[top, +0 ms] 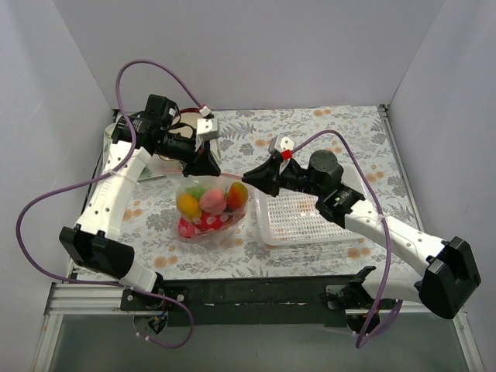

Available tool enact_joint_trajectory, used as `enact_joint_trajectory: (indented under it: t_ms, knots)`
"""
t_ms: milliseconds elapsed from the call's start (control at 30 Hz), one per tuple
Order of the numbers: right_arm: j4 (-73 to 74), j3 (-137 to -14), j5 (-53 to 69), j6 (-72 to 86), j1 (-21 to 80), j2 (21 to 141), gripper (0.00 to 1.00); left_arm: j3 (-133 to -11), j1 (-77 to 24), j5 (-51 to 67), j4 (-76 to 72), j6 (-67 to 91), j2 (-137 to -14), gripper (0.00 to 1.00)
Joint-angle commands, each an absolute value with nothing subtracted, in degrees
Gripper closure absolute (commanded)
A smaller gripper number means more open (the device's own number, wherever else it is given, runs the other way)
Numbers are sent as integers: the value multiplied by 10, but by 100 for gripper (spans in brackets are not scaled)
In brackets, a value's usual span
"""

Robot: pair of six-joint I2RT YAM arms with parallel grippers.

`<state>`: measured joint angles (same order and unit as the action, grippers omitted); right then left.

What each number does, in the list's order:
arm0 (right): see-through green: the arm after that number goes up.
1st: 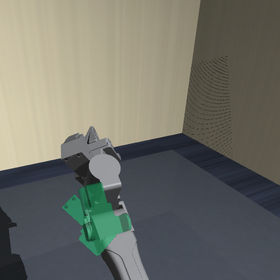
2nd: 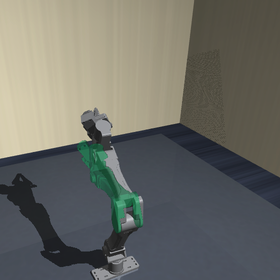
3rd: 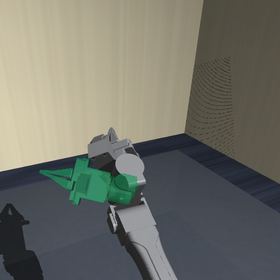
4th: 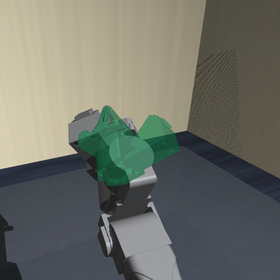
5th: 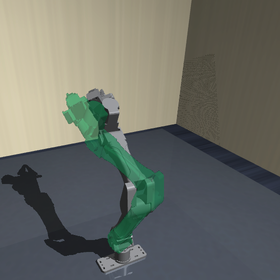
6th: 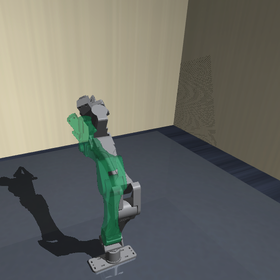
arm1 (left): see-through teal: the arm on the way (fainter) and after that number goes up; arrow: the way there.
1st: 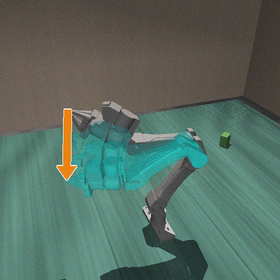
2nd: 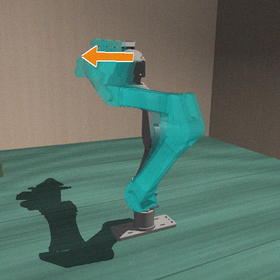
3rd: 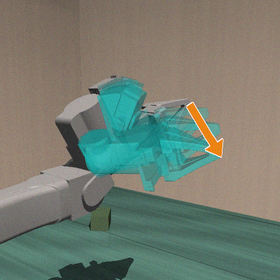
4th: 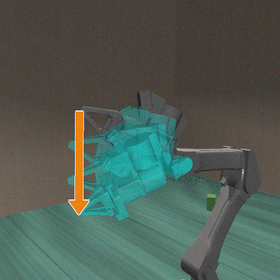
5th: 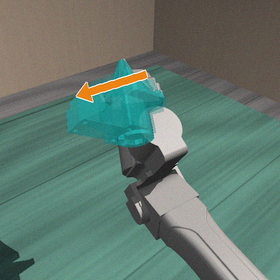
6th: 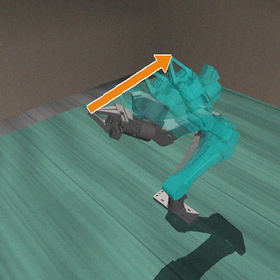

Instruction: Open the zip-top bag and remove the fake food

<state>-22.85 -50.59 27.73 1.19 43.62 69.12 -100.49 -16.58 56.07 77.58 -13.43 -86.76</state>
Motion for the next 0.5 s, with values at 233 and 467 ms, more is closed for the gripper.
enact_joint_trajectory:
  t_ms: [233, 467]
  knots:
    - [-229, -541, 356, 15, 432, 687, 99, -1041, -178, 583, 794, -115, -829, 100]
    - [-196, -570, 384, 20, 429, 690, 99, -1040, -191, 612, 775, -82, -833, 4]
